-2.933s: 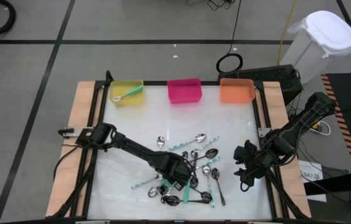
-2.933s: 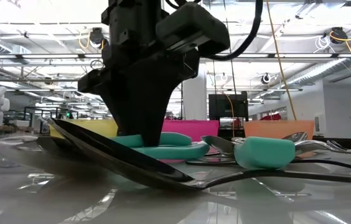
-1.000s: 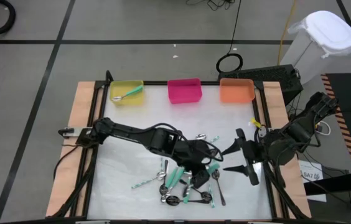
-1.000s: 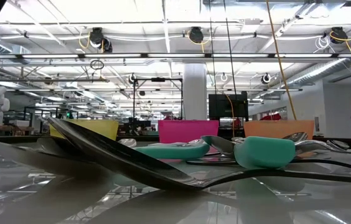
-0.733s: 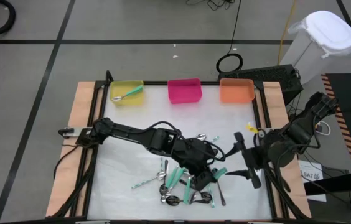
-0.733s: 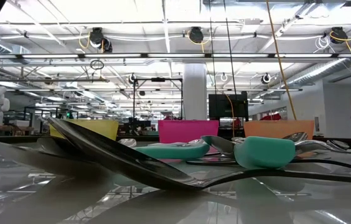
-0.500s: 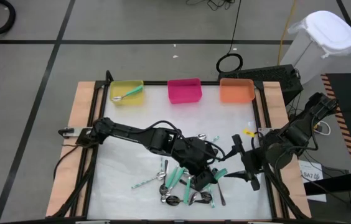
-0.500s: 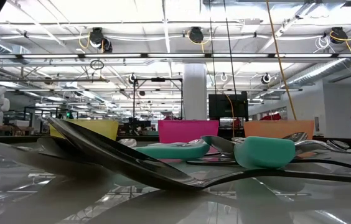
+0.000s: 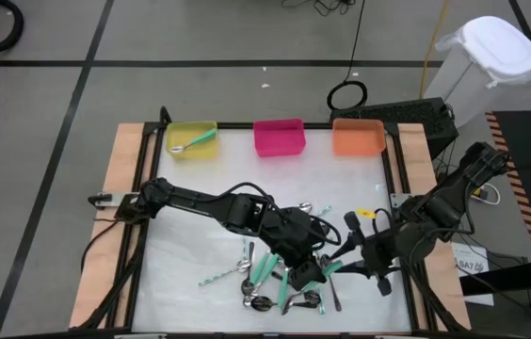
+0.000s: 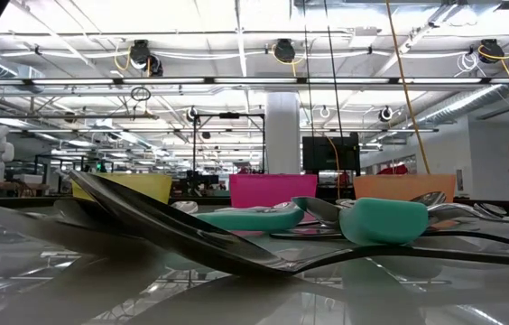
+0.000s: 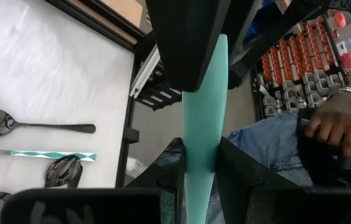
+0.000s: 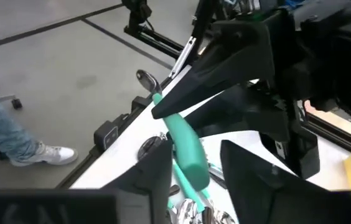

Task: Sort silverware by color (type)
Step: Put the light green spoon into the yellow bin

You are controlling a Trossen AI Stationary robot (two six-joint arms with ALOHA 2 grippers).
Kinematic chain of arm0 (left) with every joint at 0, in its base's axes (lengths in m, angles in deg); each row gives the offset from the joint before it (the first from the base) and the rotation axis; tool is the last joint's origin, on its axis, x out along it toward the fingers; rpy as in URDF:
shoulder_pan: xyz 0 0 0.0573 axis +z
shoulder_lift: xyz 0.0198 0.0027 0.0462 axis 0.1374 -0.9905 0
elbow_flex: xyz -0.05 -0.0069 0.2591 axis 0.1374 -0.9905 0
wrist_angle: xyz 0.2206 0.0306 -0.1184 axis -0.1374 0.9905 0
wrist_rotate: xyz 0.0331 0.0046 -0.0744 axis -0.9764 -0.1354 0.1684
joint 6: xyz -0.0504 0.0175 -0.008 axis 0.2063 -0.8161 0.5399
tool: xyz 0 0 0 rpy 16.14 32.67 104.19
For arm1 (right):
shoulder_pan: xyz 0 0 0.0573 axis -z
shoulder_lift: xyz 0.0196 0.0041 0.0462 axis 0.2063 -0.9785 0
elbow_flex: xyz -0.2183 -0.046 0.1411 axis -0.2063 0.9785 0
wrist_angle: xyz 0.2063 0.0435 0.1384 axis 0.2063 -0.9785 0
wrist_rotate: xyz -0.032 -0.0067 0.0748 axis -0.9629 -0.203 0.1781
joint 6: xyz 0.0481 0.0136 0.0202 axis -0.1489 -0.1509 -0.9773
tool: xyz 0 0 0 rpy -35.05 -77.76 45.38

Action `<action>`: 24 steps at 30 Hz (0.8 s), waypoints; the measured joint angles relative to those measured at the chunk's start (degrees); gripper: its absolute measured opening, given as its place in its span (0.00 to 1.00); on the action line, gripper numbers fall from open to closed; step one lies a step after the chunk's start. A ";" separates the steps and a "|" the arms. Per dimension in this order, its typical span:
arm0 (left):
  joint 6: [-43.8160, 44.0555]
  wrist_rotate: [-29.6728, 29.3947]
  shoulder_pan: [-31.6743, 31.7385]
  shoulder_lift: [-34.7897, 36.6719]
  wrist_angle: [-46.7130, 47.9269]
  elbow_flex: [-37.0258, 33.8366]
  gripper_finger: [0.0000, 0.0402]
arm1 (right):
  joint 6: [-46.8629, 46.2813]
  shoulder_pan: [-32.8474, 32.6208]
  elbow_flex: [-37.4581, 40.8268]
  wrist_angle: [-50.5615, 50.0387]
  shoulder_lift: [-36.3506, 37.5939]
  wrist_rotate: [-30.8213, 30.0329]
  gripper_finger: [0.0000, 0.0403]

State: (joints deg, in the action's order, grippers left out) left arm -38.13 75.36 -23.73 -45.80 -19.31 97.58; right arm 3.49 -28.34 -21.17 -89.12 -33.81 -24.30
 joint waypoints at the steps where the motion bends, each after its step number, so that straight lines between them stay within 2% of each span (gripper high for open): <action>1: 0.00 0.01 0.00 0.00 -0.06 -0.01 0.15 | 0.00 0.00 0.00 0.02 -0.17 0.13 0.28; 11: 0.44 2.54 -0.07 0.00 -3.61 -0.02 0.15 | -0.46 0.02 0.00 0.83 -0.71 2.86 0.04; 14: 0.39 2.84 -0.07 0.02 -3.69 -0.02 0.15 | -1.82 0.02 0.00 1.05 -0.66 2.89 0.01; 18: 0.39 2.89 -0.09 0.02 -3.69 -0.01 0.15 | -1.84 0.00 0.00 2.11 -0.68 2.90 0.05; 24: 0.52 2.73 -0.22 0.11 -5.62 0.00 0.15 | -0.37 -0.04 0.00 6.29 -0.66 2.95 0.26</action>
State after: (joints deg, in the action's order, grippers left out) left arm -37.61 78.09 -23.95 -45.69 -24.93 97.58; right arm 3.12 -28.39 -21.17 -82.83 -34.47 -21.35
